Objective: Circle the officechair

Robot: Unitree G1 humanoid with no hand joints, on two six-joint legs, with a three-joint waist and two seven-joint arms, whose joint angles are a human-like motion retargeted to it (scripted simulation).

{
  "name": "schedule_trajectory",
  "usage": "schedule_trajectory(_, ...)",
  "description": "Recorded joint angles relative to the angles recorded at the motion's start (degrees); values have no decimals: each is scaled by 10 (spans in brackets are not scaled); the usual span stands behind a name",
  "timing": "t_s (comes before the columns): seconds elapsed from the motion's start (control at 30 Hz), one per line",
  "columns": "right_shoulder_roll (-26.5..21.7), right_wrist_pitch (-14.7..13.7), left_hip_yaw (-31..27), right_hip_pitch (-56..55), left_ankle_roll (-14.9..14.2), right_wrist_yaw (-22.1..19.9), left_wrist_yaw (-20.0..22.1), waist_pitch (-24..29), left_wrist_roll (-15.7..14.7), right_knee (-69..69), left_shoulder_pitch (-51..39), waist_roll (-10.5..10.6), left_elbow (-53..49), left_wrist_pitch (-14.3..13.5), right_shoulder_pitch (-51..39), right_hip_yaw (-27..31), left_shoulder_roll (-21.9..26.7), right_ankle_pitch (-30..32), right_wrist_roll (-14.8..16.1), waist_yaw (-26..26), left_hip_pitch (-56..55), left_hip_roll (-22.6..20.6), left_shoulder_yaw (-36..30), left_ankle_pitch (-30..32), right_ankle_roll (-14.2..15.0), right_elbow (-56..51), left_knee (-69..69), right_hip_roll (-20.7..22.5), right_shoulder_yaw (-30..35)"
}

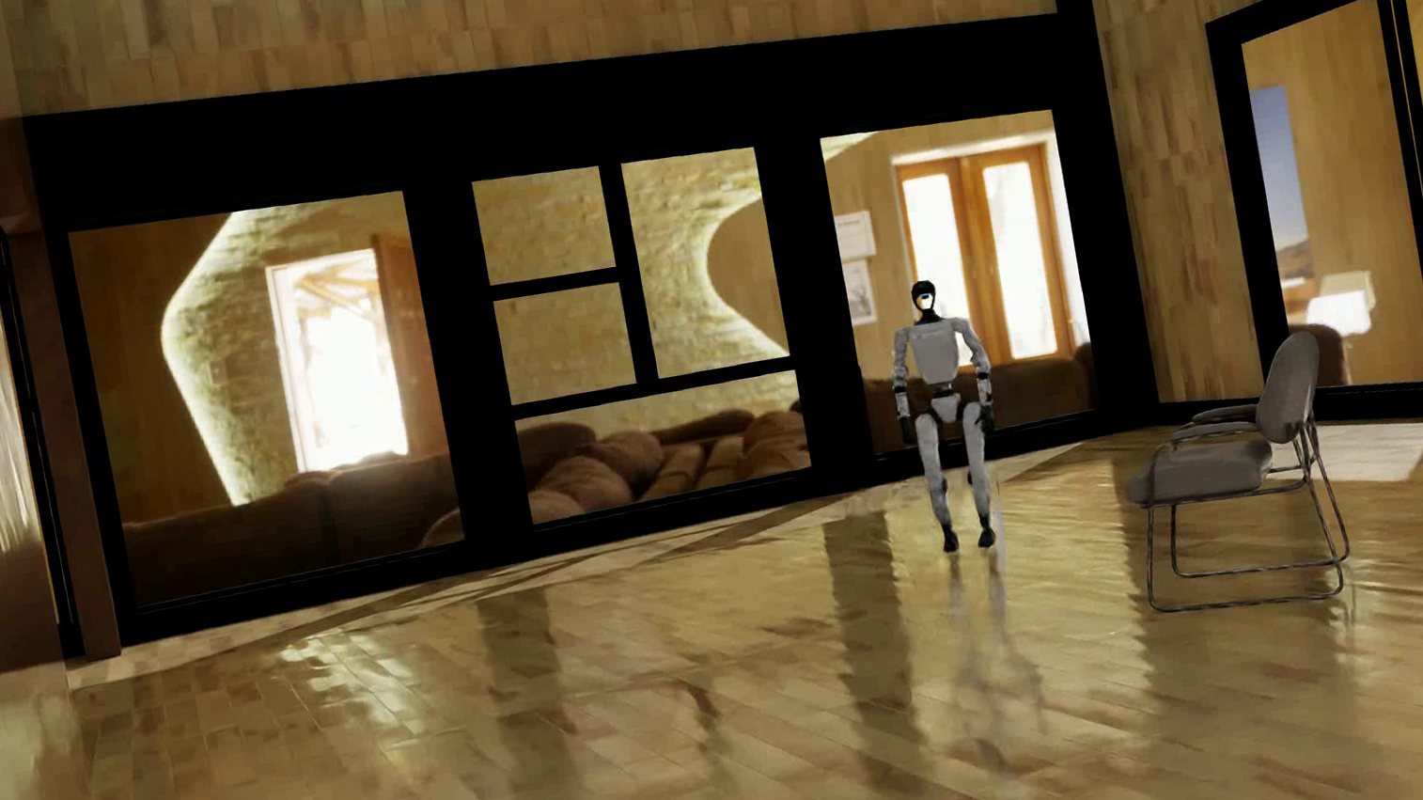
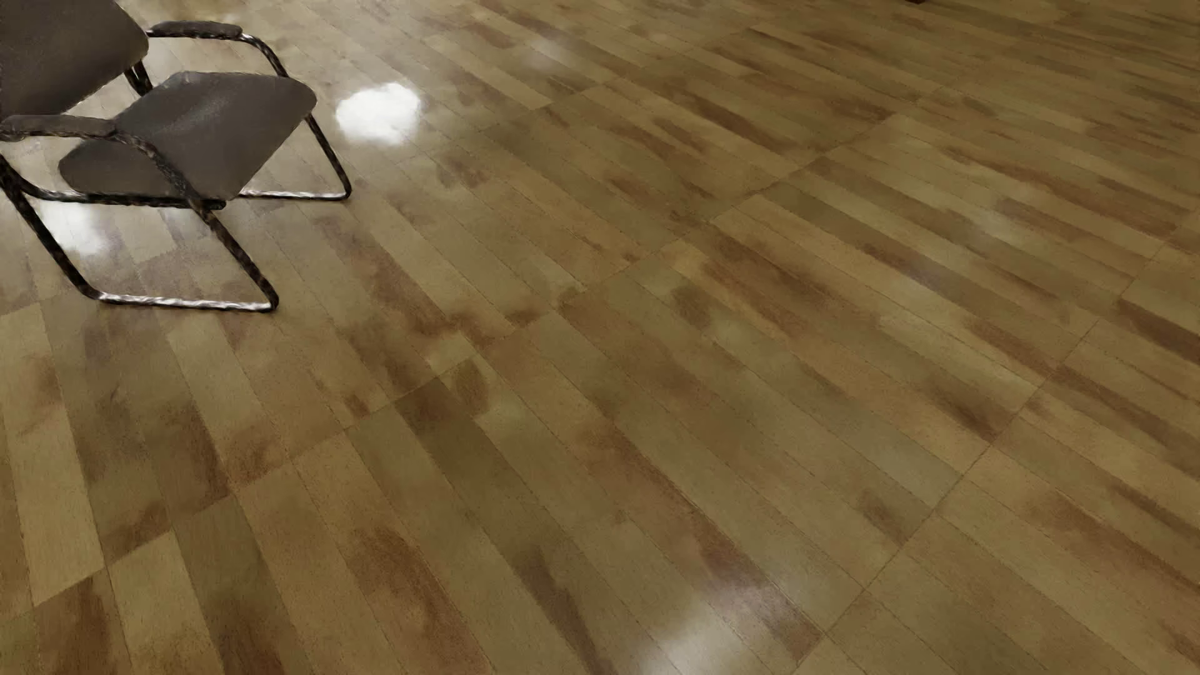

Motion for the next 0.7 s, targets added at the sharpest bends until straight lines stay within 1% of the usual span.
schedule_trajectory(0.07,7,0,0,1,0,0,0,1,0,-3,-8,-3,-17,0,-13,0,3,-3,0,2,-12,-2,6,24,0,-13,-1,0,-15)
schedule_trajectory(0.1,9,0,0,5,0,0,0,-1,0,-3,-11,-5,-24,0,-19,0,3,-2,0,3,-15,-5,14,36,0,-15,-6,-2,-11)
schedule_trajectory(0.17,13,0,0,10,0,0,0,0,0,-6,-18,-5,-37,0,-27,0,-2,-4,0,12,-15,-3,18,37,0,-11,-2,-1,-15)
schedule_trajectory(0.23,16,0,0,17,0,0,0,1,0,-9,-20,-7,-48,0,-26,0,-6,-15,0,10,-20,-5,20,43,0,-10,-1,-2,-20)
schedule_trajectory(0.27,12,0,0,21,0,0,0,1,0,-11,-17,-9,-51,0,-22,0,-7,-27,0,3,-19,-11,17,54,0,-11,0,-3,-10)
schedule_trajectory(0.3,10,0,0,7,0,0,0,6,0,-10,-22,-3,-51,0,-23,0,-12,-32,0,19,-27,-7,22,66,0,-13,4,4,-15)
schedule_trajectory(0.33,8,0,0,1,0,0,0,8,0,1,-20,-5,-56,0,-16,0,-10,-43,0,4,-27,-13,1,74,0,-11,6,2,-11)
schedule_trajectory(0.37,10,0,0,-17,0,0,0,11,0,19,-17,-1,-53,0,-6,0,-13,-66,0,4,-21,-13,8,69,0,-7,4,10,-27)
schedule_trajectory(0.4,3,0,0,-44,0,0,0,21,0,71,-19,-3,-54,0,0,0,-7,-71,0,-2,-12,-16,-8,60,0,-9,10,3,-20)
schedule_trajectory(0.43,5,0,0,-75,0,0,0,37,0,139,-25,-11,-48,0,4,0,-1,-64,0,-7,14,-25,-23,49,0,2,5,-7,-17)
schedule_trajectory(0.47,6,0,0,-109,0,0,0,50,0,195,-17,-12,-95,0,8,0,18,-70,0,-12,28,-23,-15,39,0,1,4,-1,-10)
schedule_trajectory(0.5,6,0,0,-140,0,0,0,47,0,238,-23,-6,-93,0,18,0,24,-74,0,-38,38,-12,-28,25,0,4,1,-2,-6)
schedule_trajectory(0.53,4,0,0,-162,0,0,0,54,0,237,-33,1,-88,0,26,0,21,-68,0,-58,52,-3,-23,16,0,6,-2,0,-9)
schedule_trajectory(0.57,-1,0,0,-186,0,0,0,53,0,212,-37,9,-95,0,36,0,22,-57,0,-62,74,0,-26,1,0,9,-12,5,-7)
schedule_trajectory(0.6,-7,0,0,-222,0,0,0,55,0,192,-56,17,-75,0,37,0,13,-41,0,-91,68,8,-6,-10,0,17,-10,-3,-1)
schedule_trajectory(0.67,-7,0,0,-263,0,0,0,67,0,143,-70,16,-85,0,46,0,16,3,0,-91,125,10,-8,-60,0,45,-18,-3,-3)
schedule_trajectory(0.7,-8,0,0,-275,0,0,0,70,0,118,-79,16,-77,0,49,0,13,16,0,-102,147,10,-1,-78,0,58,-19,-12,-4)
